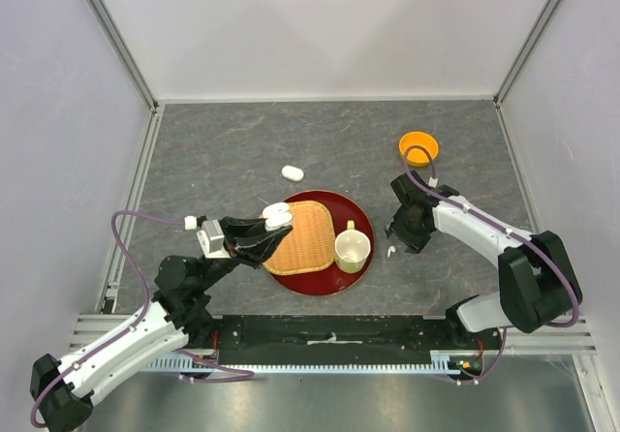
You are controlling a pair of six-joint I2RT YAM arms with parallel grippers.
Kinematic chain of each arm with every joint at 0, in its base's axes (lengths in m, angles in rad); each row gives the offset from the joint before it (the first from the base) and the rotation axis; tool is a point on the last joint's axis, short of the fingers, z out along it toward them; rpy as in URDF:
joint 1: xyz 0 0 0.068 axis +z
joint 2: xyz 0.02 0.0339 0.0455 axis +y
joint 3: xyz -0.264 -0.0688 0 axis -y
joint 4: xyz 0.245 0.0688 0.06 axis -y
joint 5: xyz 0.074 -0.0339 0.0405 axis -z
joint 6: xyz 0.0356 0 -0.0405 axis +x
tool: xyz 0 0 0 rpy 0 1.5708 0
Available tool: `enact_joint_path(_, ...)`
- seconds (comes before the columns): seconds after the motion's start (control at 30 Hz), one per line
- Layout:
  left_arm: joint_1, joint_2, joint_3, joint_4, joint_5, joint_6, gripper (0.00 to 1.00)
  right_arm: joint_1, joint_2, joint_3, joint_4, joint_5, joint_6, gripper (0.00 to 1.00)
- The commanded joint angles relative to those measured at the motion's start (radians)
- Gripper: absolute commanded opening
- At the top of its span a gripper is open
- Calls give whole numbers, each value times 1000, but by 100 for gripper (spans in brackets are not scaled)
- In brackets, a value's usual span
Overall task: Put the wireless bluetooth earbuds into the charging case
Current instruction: Pick up the earbud from the center of the board.
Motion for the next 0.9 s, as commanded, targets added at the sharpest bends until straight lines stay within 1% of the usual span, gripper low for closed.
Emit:
enact_joint_path(0.0,3,-11,-3,19,-29,30,2,14,28,-10,29,-29,41,61)
enact_joint_path(0.43,3,-28,-14,11,-42,37,2,21,71,-16,38,-4,58,57)
enact_joint_path(0.87,1,-45,-16,-7,-49,37,2,21,111,-14,51,4,90,55)
